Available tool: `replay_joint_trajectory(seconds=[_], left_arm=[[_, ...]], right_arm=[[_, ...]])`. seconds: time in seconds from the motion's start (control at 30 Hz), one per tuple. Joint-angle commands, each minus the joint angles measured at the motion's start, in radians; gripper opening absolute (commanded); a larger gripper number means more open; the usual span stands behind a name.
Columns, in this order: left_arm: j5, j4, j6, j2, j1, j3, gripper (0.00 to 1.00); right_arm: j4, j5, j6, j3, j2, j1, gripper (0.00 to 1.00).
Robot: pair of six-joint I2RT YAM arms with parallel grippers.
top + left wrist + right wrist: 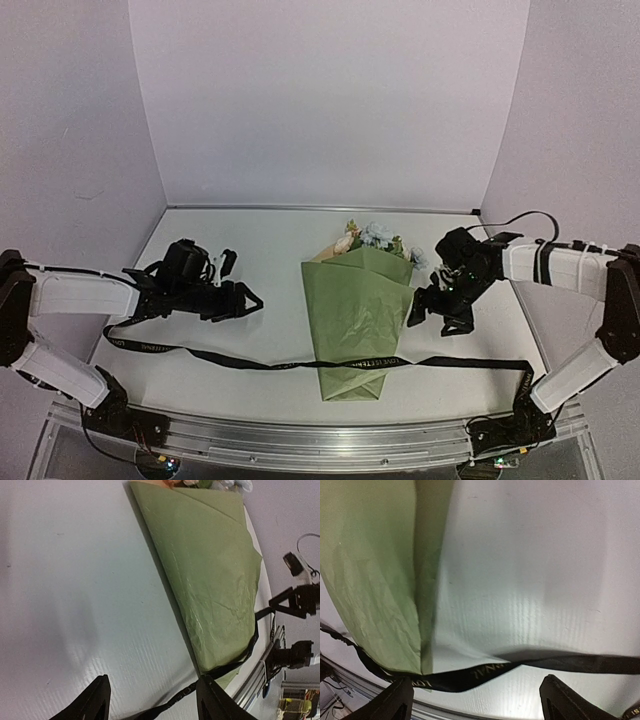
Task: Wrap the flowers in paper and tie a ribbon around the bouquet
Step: Pick up the folded bouquet from the center of the board.
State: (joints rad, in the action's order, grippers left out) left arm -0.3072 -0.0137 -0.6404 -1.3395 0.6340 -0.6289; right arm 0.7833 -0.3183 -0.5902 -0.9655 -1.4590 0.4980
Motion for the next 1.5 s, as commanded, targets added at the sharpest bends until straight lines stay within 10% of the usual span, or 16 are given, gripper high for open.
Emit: replay_joint_trajectory(seconds=[0.0,0.63,1.03,1.47], left_arm=[[-0.065,-0.080,0.061,-0.054,0.083,-0.049,0.61],[-0.160,-0.073,0.153,-0.293,0.250,-0.183,0.57],[-0.075,0.013,0.225,-0.338,0.305,-0.217,0.57],[-0.050,0.037,0.263,-0.356,0.311,-0.192,0.53]], right_arm=[[-0.199,-0.064,-0.070,-0.042,-0.093,0.050,0.90],[-0.563,-0.117,-0.290,0.058,-0.289,0.136,0.75],[-0.613,-0.111,-0.344,0.034,-0.326,0.136,0.28],[-0.545,-0.084,-0.295,-0.142,-0.417,0.127,0.18]])
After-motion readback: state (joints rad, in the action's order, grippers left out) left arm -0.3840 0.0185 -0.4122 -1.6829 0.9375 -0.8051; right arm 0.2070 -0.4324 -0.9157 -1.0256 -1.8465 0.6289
